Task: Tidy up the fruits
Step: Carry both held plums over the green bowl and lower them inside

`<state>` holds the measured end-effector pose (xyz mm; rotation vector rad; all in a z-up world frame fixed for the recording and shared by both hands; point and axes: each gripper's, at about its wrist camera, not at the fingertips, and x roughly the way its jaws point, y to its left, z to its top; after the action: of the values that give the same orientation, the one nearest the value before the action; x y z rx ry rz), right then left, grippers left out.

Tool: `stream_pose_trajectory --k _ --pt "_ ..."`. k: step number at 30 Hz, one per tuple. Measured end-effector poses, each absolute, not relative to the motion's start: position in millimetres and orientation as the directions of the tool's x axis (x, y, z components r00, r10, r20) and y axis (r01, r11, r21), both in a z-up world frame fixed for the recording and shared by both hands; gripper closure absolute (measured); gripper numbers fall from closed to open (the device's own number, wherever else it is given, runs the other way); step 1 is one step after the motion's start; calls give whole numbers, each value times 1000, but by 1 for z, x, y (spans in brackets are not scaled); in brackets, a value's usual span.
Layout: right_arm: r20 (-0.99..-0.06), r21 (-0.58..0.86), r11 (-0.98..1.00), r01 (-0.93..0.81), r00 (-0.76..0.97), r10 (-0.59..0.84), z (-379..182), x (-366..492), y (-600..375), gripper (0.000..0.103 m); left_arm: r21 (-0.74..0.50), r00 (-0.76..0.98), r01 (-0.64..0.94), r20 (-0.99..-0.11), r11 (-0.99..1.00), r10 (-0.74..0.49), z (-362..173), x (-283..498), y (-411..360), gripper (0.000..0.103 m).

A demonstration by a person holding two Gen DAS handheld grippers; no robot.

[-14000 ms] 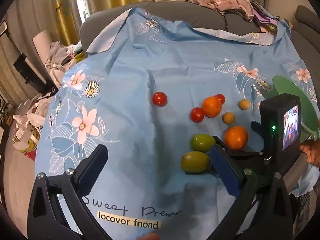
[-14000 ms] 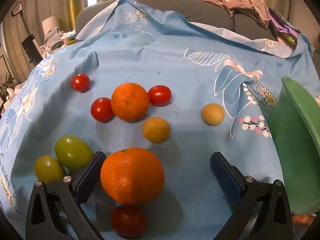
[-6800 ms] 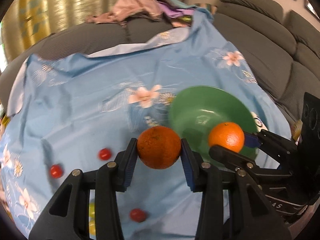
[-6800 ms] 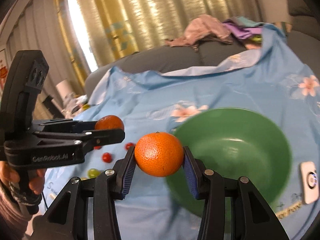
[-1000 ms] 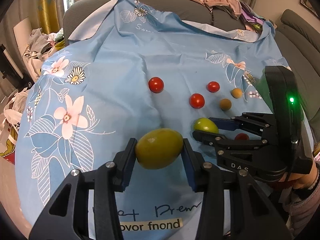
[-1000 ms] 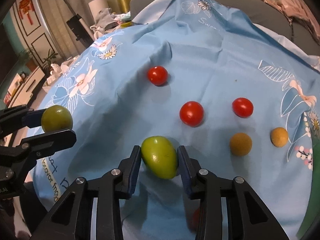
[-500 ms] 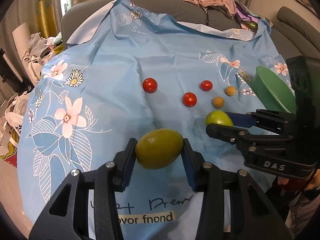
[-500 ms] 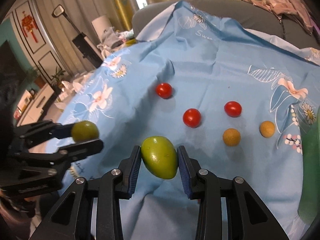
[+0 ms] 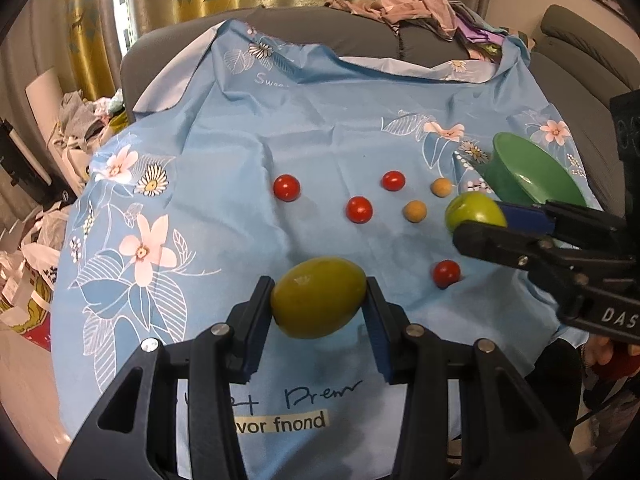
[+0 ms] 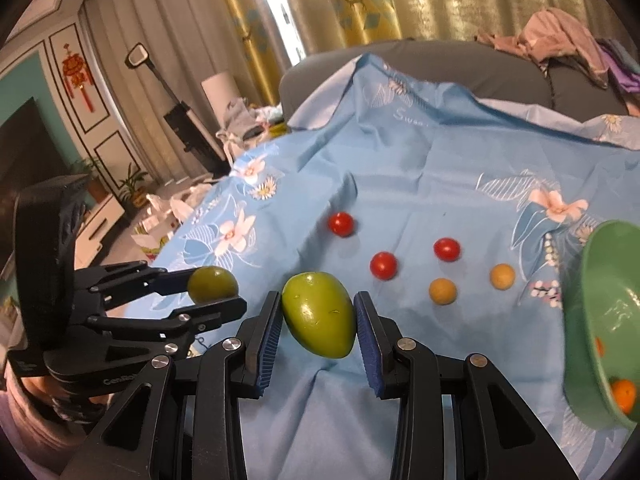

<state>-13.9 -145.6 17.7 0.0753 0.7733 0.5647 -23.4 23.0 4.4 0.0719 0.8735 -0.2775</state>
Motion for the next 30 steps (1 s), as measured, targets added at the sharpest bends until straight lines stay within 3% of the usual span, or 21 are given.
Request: stream_pose_trajectory --k 30 --pt "-542 301 911 -282 735 407 38 -26 -256 65 50 622 455 -733 889 -277 37 0 -83 59"
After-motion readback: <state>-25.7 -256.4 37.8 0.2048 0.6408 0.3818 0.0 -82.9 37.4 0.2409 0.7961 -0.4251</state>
